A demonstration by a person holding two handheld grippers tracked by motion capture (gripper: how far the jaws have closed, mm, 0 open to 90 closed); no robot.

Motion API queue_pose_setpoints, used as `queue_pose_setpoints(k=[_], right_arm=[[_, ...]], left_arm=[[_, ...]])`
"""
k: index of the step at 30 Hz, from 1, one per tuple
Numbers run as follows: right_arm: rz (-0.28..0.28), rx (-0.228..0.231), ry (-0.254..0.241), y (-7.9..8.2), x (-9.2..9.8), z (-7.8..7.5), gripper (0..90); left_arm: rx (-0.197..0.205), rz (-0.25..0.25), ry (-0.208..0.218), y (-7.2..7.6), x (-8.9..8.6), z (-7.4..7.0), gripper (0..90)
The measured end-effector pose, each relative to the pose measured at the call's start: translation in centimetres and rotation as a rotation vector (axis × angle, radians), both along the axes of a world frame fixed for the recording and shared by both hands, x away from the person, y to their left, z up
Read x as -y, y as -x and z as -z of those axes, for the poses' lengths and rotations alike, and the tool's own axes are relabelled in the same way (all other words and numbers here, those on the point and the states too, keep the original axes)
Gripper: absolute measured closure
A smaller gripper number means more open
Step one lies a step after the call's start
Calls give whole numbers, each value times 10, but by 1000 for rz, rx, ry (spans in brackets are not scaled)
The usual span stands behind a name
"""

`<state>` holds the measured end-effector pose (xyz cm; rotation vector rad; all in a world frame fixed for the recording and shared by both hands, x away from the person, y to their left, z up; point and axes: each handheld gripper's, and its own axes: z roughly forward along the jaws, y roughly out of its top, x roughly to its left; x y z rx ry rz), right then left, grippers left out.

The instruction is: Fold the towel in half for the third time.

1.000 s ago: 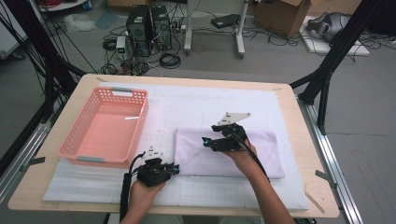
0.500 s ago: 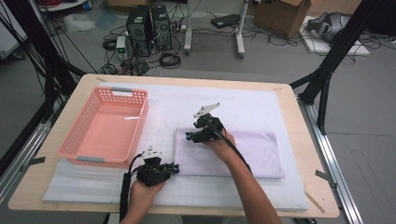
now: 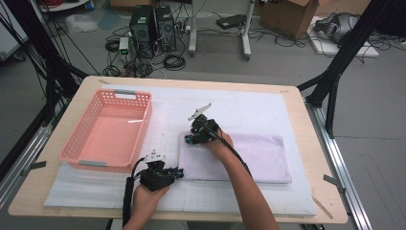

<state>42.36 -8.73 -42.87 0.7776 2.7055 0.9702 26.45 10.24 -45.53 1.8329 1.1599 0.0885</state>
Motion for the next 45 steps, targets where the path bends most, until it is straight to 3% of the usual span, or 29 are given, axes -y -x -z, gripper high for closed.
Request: queue_pose_setpoints(k=[6,15,18,28,30,36,45], right_arm=[[-28,-19,16,-2,-2,-3,804],[-38,18,21,2,-6,-7,863],[-35,20,-17,3,-5,-11,864],[-31,38,-225,7,5,-37,864],[-31,44,-260,7,10,-43,864],[-20,71,-285,10,23,-55,864],[37,97,-265,13,53,-62,864]], left_arm=[[-7,-8,1,1,-1,-1,821],[-17,-11,39,3,-8,-6,829],[-4,-13,67,4,-13,-13,830],[85,-4,163,10,-21,-44,832],[98,2,173,11,-19,-49,833],[125,44,185,6,0,-61,833],[131,115,168,-8,37,-73,833]])
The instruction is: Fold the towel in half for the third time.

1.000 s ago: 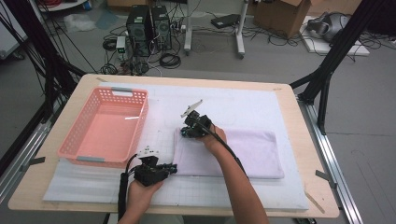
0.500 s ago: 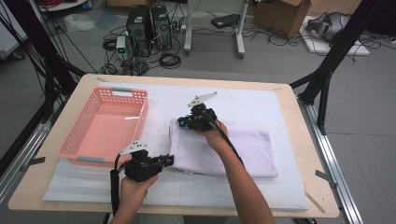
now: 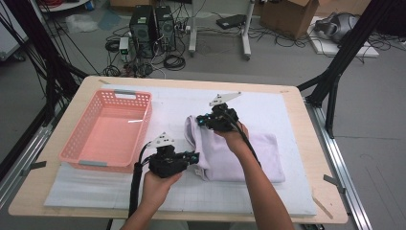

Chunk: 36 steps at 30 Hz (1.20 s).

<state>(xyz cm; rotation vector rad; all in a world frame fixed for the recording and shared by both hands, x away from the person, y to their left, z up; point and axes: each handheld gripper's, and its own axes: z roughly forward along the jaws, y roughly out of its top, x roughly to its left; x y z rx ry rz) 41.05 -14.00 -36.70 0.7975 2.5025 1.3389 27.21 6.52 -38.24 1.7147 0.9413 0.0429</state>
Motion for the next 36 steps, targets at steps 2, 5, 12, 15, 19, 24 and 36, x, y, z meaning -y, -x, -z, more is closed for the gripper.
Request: queue_pose_setpoints(k=[2,5,12,15,19,24,36], right_arm=[[17,-1,4,1,9,1,864],[42,-2,10,1,22,1,864],[93,5,29,3,51,2,864],[114,3,25,5,63,5,864],[148,-1,26,8,80,7,864],[189,0,27,13,100,10,864],[284,-13,32,19,149,25,865]], left_arm=[[-5,14,-7,-3,9,1,833],[-9,34,-19,-6,22,3,833],[-17,78,-36,-14,52,6,832],[-15,96,-45,-16,64,7,832],[-16,118,-48,-19,80,9,830],[-14,140,-54,-21,100,11,830],[-9,157,-48,-25,138,21,801]])
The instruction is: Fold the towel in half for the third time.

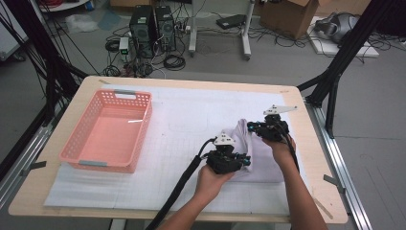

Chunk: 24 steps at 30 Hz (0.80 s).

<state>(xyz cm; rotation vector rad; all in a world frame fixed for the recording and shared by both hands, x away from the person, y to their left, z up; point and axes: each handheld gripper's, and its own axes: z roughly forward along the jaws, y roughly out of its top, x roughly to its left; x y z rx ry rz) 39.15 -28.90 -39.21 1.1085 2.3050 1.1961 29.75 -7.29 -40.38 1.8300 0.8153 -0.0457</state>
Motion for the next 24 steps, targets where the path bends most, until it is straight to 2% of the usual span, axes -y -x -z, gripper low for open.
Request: queue_pose_setpoints(k=[5,8,12,15,19,24], right_arm=[[30,-7,-20,3,16,3,865],[36,-8,-11,3,20,5,865],[47,-11,-10,4,24,9,865],[58,-9,-3,5,29,11,865],[84,-16,7,7,38,16,865],[115,-9,10,12,47,19,864]], left_arm=[[21,-2,-1,1,3,1,650],[45,-8,5,1,0,-1,545],[85,-4,16,1,-6,-3,459],[135,-8,31,1,-15,-4,414],[149,-28,56,-1,-31,-4,402],[167,-52,66,-5,-45,-4,406]])
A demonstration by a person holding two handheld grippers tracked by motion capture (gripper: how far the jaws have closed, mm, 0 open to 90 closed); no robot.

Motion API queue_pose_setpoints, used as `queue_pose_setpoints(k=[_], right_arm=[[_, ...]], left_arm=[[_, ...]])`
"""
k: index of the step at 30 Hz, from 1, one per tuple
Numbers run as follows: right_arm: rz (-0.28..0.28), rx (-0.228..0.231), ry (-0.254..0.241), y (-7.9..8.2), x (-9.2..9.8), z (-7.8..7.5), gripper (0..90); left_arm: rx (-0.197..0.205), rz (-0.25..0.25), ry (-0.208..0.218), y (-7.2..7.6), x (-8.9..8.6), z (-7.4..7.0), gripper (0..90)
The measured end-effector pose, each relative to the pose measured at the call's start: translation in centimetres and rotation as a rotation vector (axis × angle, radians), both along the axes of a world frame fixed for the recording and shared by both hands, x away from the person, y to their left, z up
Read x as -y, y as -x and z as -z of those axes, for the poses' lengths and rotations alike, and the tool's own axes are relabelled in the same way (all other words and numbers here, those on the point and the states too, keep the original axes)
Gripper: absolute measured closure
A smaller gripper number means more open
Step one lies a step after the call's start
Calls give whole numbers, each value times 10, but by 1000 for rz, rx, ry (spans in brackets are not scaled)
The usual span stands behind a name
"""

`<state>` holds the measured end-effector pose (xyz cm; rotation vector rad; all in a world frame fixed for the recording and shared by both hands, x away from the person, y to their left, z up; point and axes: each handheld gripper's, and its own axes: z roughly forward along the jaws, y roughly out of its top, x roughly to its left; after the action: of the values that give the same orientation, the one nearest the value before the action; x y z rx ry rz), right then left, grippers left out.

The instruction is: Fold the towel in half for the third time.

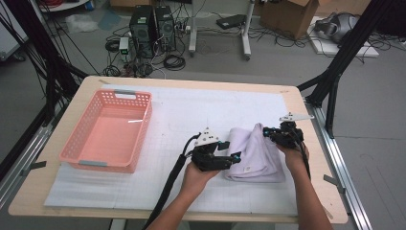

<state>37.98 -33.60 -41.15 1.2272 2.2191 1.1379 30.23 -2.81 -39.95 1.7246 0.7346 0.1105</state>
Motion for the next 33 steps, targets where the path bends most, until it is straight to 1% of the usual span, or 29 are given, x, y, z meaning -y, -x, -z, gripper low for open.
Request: queue_pose_setpoints(k=[3,5,7,9,10,11,13,14,16,17,18,19,20,22,23,24,26,28,31,33], right_arm=[[9,-2,2,2,3,0,847],[23,10,5,5,3,-2,830],[48,24,3,11,6,-6,735],[70,33,9,18,11,-10,713],[77,47,8,23,14,-11,698],[85,54,4,28,17,-12,674],[92,51,8,39,22,-11,619],[90,47,8,44,24,-10,600],[97,14,27,55,26,-7,512],[98,9,29,60,26,-7,512],[94,17,30,67,26,-5,507],[92,15,21,73,26,-4,496],[85,17,20,79,25,-3,496],[74,-4,34,90,22,0,501],[67,-6,32,96,21,1,530],[57,-6,18,100,20,2,561],[42,-18,-5,107,18,4,595],[30,-27,-17,109,17,5,611],[15,-24,-32,111,13,3,657],[0,-27,-46,111,8,3,660]], left_arm=[[18,2,-2,-1,-7,1,406],[25,3,-10,-2,-13,2,406],[42,-6,-17,-2,-21,5,403],[44,-6,-36,-2,-30,7,403],[53,-9,-41,-2,-34,8,400],[67,-11,-35,-2,-39,9,398],[84,-21,-19,-1,-48,13,380],[82,-23,-16,-1,-51,14,373],[89,-28,-17,0,-57,18,350],[92,-27,-25,0,-59,20,352],[94,-29,-37,1,-61,21,351],[90,-30,-45,1,-63,22,352],[87,-34,-40,1,-65,23,350],[73,-53,-36,2,-69,25,340],[74,-57,-39,2,-71,25,327],[77,-57,-41,2,-74,26,327],[78,-67,-50,2,-78,26,325],[84,-71,-67,3,-82,27,324],[83,-72,-82,4,-89,30,324],[80,-79,-102,4,-94,32,323]])
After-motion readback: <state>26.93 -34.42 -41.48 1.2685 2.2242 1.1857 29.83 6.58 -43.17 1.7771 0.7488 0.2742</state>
